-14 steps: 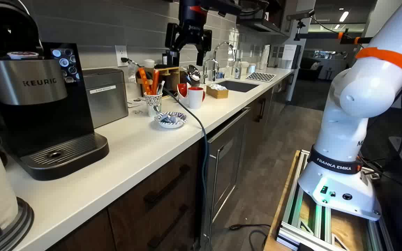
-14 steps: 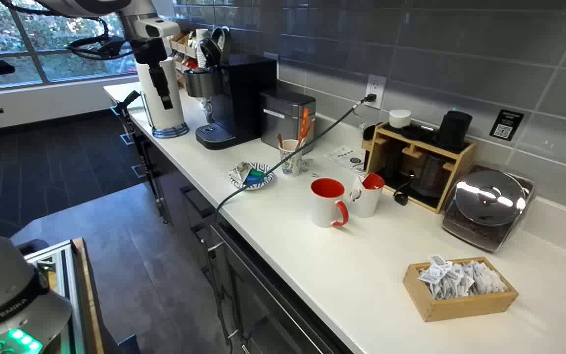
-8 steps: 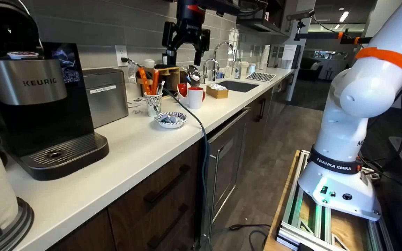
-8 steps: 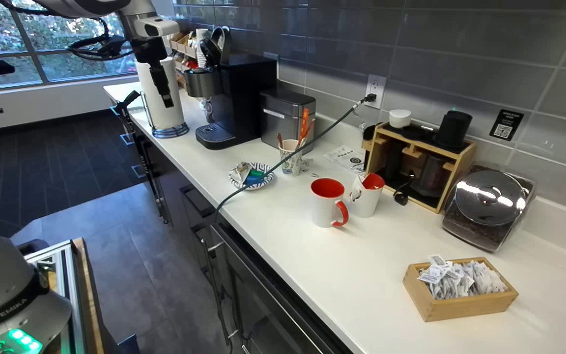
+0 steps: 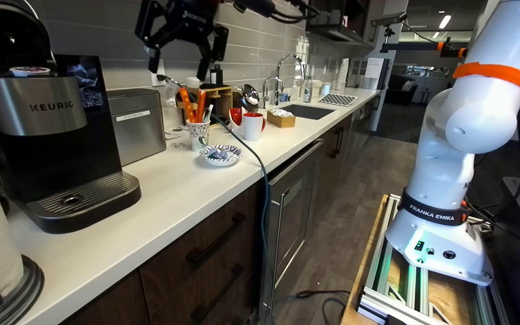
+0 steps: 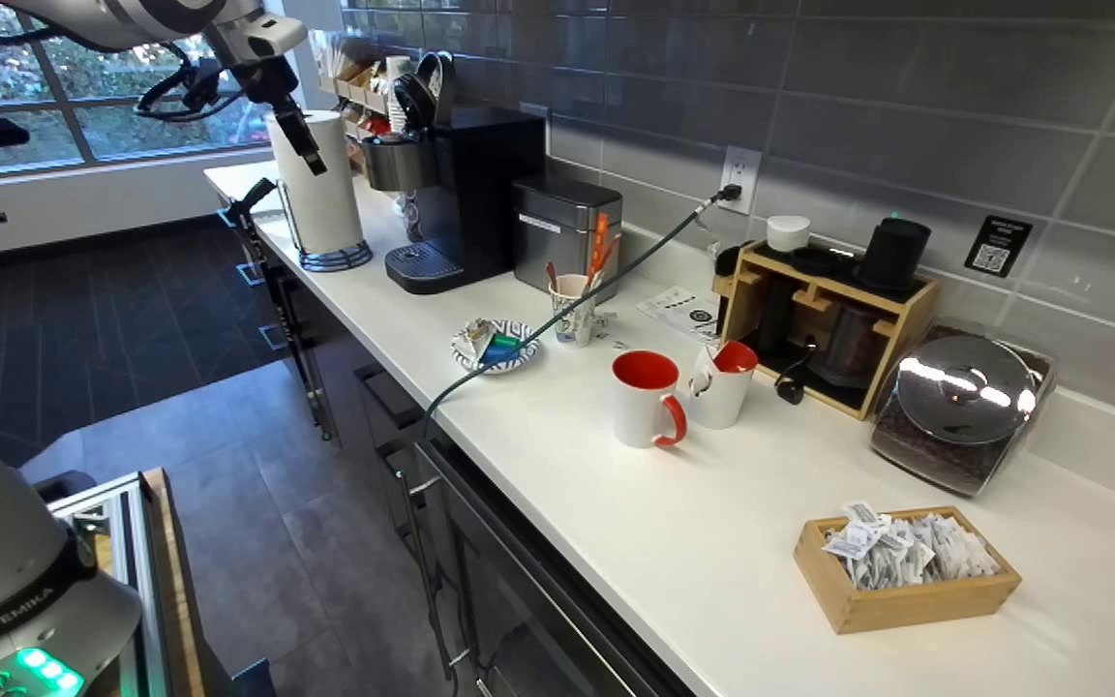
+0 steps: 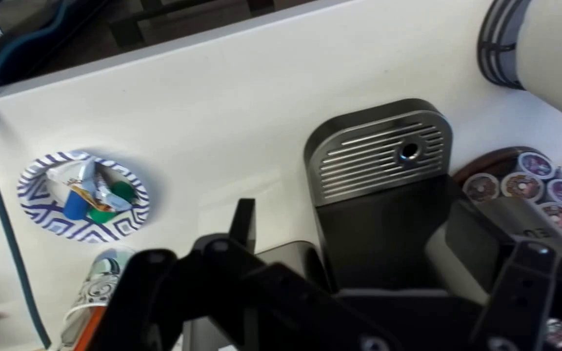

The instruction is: Move the coffee pod, which is in the machine, to the table

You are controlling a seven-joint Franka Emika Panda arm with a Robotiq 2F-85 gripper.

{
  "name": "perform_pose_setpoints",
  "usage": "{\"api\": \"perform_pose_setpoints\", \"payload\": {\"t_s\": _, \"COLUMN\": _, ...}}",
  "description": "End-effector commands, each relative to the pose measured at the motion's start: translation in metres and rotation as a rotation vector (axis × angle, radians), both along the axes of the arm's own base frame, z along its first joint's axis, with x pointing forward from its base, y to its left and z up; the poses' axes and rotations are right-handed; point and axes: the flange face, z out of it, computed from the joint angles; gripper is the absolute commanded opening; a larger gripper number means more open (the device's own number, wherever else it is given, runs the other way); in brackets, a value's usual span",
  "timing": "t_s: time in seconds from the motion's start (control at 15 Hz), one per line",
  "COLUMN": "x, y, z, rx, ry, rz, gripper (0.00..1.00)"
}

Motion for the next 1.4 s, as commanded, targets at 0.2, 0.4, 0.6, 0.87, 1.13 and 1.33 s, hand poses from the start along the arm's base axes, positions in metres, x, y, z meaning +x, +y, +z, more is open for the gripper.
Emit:
{"api": "perform_pose_setpoints", "payload": {"t_s": 0.2, "x": 0.016, "y": 0.079, "z": 0.025, "rx": -0.085, "ry": -0.09, "rz": 0.132, "gripper": 1.0}}
{"api": "perform_pose_setpoints", "payload": {"t_s": 0.4, "x": 0.011, "y": 0.075, "z": 0.025, "rx": -0.064, "ry": -0.1, "rz": 0.127, "gripper": 1.0}}
{"api": "perform_pose_setpoints", "payload": {"t_s": 0.6, "x": 0.018, "y": 0.077, "z": 0.025, "rx": -0.063, "ry": -0.095, "rz": 0.13, "gripper": 1.0}}
{"api": "perform_pose_setpoints", "payload": {"t_s": 0.87, "x": 0.032, "y": 0.11, "z": 0.028, "rx": -0.05, "ry": -0.179, "rz": 0.2, "gripper": 1.0}}
{"api": "perform_pose_setpoints", "payload": {"t_s": 1.13, "x": 0.053, "y": 0.143, "z": 0.025, "rx": -0.12, "ry": -0.222, "rz": 0.254, "gripper": 1.0}}
{"api": "perform_pose_setpoints", "payload": {"t_s": 1.33, "x": 0.078, "y": 0.159, "z": 0.017, "rx": -0.187, "ry": -0.22, "rz": 0.258, "gripper": 1.0}}
